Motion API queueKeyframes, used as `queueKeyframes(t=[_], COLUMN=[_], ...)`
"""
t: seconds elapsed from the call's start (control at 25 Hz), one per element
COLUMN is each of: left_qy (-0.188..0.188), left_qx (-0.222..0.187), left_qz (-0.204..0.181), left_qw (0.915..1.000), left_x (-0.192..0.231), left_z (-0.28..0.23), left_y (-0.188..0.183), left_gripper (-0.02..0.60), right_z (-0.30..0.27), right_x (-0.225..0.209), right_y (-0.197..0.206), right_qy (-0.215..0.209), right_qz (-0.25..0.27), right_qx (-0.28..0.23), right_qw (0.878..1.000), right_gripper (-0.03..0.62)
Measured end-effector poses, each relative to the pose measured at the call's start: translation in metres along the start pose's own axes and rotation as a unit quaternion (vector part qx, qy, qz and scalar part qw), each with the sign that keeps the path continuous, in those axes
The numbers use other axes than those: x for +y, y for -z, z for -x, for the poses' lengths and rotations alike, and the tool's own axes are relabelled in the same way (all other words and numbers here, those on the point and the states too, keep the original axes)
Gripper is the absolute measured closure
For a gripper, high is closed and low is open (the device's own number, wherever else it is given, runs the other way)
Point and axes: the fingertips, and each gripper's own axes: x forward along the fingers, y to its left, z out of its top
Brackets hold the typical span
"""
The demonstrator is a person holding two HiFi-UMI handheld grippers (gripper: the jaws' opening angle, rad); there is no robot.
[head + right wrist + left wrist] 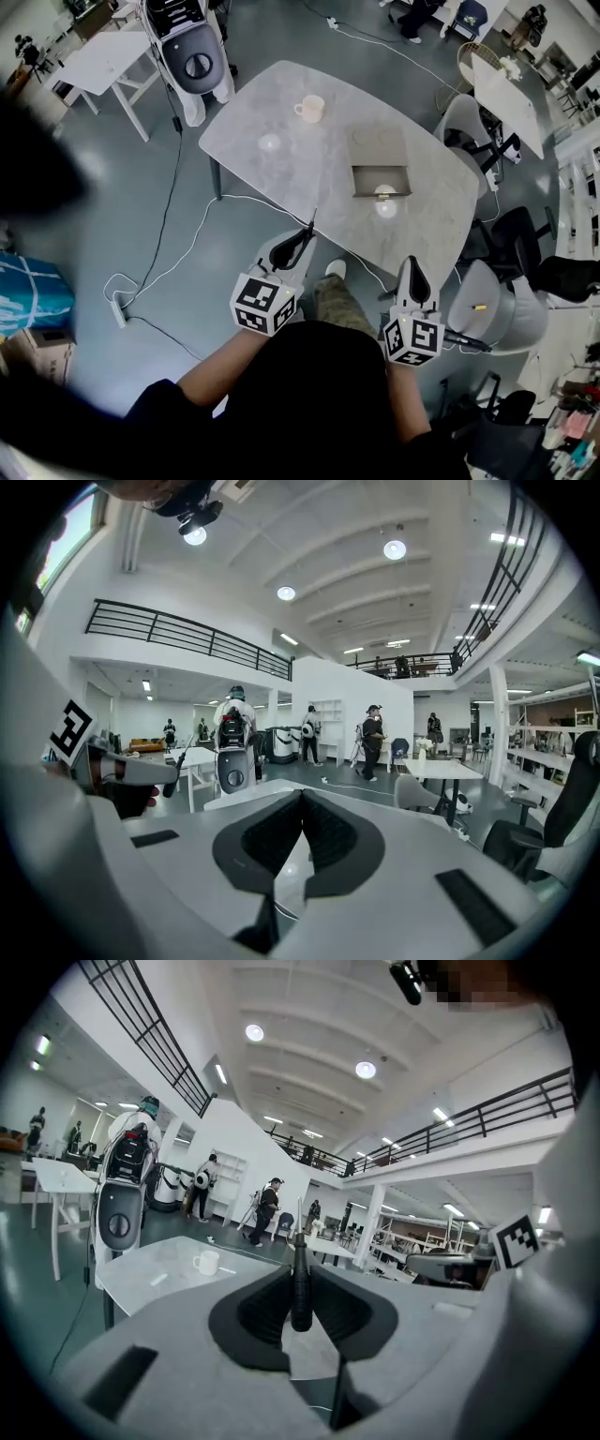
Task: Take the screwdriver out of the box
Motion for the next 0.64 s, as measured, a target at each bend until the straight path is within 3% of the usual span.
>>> queueKeyframes(t=[0.64], left_qy=[0.010], left_qx=[-0.002], left_qz=[-0.015], left_qw=[0.9998], left_x=[-0.011], left_z=[-0.033], left_y=[-0.013], left_gripper=[0.509], right_z=[-0.015], right_x=[-0.025], right_y=[0.001], right_qy=[0.010], right_qz=[-0.001], right_qx=[0.002], right_qw=[1.000], right_gripper=[0.583])
